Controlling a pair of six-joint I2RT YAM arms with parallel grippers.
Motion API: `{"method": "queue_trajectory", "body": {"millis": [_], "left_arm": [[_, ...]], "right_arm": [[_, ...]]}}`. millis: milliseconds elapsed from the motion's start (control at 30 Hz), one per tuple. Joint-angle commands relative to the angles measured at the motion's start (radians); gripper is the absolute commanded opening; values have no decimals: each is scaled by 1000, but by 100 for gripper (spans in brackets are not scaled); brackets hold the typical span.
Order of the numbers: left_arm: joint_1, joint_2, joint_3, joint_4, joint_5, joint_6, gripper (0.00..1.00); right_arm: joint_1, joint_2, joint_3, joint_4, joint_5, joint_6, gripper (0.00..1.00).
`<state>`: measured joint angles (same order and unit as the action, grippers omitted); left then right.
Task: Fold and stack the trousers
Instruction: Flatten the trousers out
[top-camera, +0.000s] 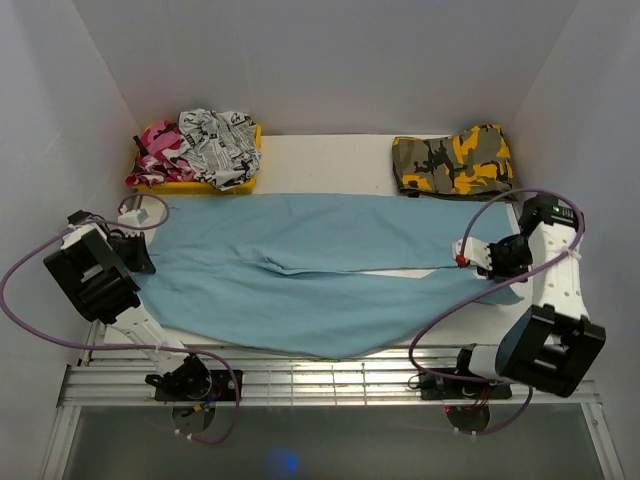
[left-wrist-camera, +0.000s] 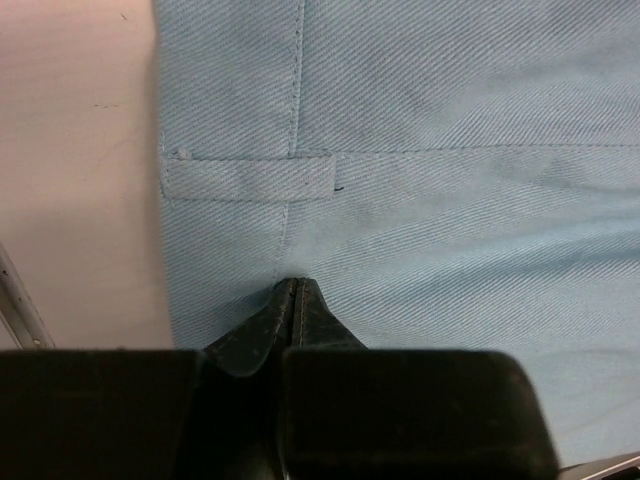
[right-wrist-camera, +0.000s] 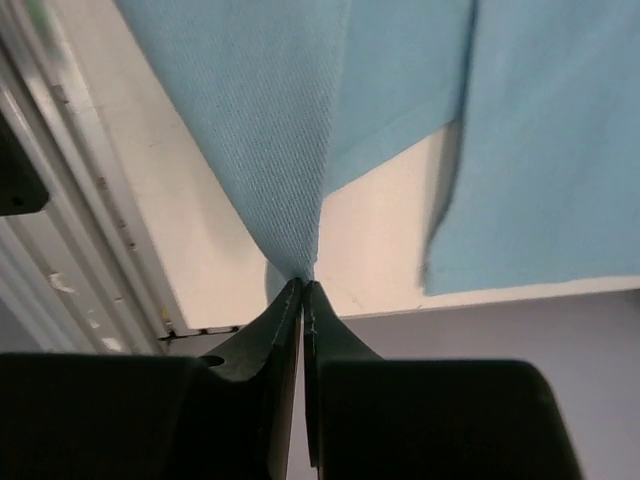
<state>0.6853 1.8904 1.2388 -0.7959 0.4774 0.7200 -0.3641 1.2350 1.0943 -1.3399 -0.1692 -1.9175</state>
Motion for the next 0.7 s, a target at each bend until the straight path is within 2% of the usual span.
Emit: {"method": "queue_trajectory", "body": {"millis": [0, 67, 100, 200, 267, 300, 333, 400, 433, 467, 500, 567, 633, 667], "left_arm": [[7, 29, 22, 41, -51, 19, 10], [7, 29, 33, 35, -57, 19, 7], [7, 24, 34, 34, -62, 21, 7], [7, 13, 31, 34, -74, 22, 5], [7, 7, 25, 32, -82, 19, 4], [7, -2, 21, 34, -80, 19, 4], [7, -5, 14, 32, -80, 18, 4], [7, -11, 10, 32, -77, 13, 4], [7, -14, 8, 31, -77, 13, 5], [7, -14, 5, 32, -76, 7, 5], [7, -13, 4, 29, -72, 4, 5], [7, -14, -4, 29, -71, 2, 6], [7, -17, -7, 30, -65, -1, 6], [7, -19, -10, 32, -62, -4, 7]], "right_arm": [[141, 255, 178, 28, -10, 254, 8], [217, 384, 251, 28, 5, 346, 8], [249, 511, 321, 28, 28, 410, 8], [281, 734, 444, 30, 59, 475, 8], [289, 823, 609, 30, 30, 546, 8], [294, 886, 660, 33, 24, 570, 14], [298, 908, 755, 31, 8, 625, 31], [288, 917, 824, 44, -58, 678, 43], [278, 907, 852, 44, -79, 701, 62], [266, 885, 889, 50, -136, 739, 77], [249, 829, 897, 62, -168, 765, 86], [173, 755, 865, 88, -254, 836, 92], [61, 640, 796, 143, -300, 908, 91], [21, 600, 697, 148, -361, 938, 91]]}}
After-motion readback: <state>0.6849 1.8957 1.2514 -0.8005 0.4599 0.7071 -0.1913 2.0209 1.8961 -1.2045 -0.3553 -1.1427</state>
